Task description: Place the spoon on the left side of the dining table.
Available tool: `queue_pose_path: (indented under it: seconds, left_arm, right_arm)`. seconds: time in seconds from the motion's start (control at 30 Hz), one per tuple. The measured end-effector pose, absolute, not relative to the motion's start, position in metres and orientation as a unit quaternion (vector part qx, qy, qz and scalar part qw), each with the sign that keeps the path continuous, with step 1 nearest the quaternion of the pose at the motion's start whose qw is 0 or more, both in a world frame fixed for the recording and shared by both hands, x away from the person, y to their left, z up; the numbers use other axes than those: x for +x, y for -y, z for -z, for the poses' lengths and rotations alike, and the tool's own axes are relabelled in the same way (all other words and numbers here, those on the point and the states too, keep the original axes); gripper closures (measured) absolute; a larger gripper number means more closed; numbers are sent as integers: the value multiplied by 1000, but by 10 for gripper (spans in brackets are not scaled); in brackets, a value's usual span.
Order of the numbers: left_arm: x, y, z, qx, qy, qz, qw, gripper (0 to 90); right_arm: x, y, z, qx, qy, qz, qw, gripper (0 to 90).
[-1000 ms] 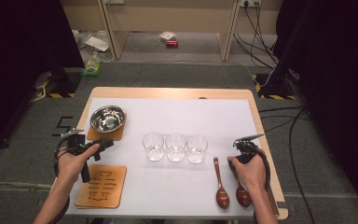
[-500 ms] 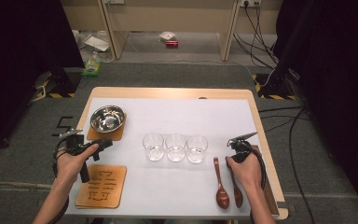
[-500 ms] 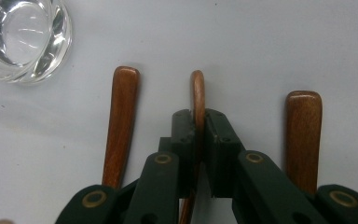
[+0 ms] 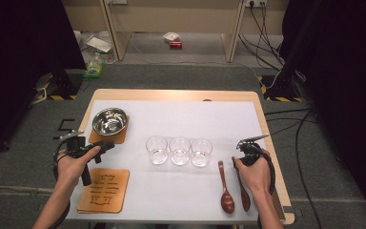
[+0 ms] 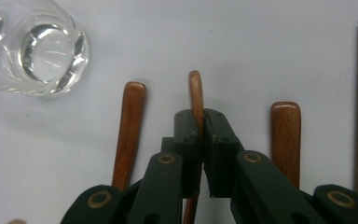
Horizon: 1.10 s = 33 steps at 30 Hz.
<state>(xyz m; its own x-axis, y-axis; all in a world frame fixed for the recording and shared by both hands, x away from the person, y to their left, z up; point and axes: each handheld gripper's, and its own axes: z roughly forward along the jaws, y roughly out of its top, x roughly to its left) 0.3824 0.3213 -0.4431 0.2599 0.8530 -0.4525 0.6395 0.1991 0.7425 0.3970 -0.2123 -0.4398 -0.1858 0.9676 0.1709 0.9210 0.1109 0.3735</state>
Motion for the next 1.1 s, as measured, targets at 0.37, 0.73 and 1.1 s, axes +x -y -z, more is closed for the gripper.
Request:
queue_pose_path:
  seconds: [0.37, 0.73, 1.1]
  left_arm:
    - [384, -321, 431, 626, -589, -118, 497, 418]
    - [388, -315, 423, 626, -580, -125, 506, 421]
    - [394, -309, 411, 630, -570, -130, 511, 423]
  right_arm:
    - [396, 211, 419, 627, -735, -248, 78, 849]
    - [394, 212, 404, 618, -721, -292, 112, 850]
    - [395, 213, 389, 607, -707, -330, 148, 850]
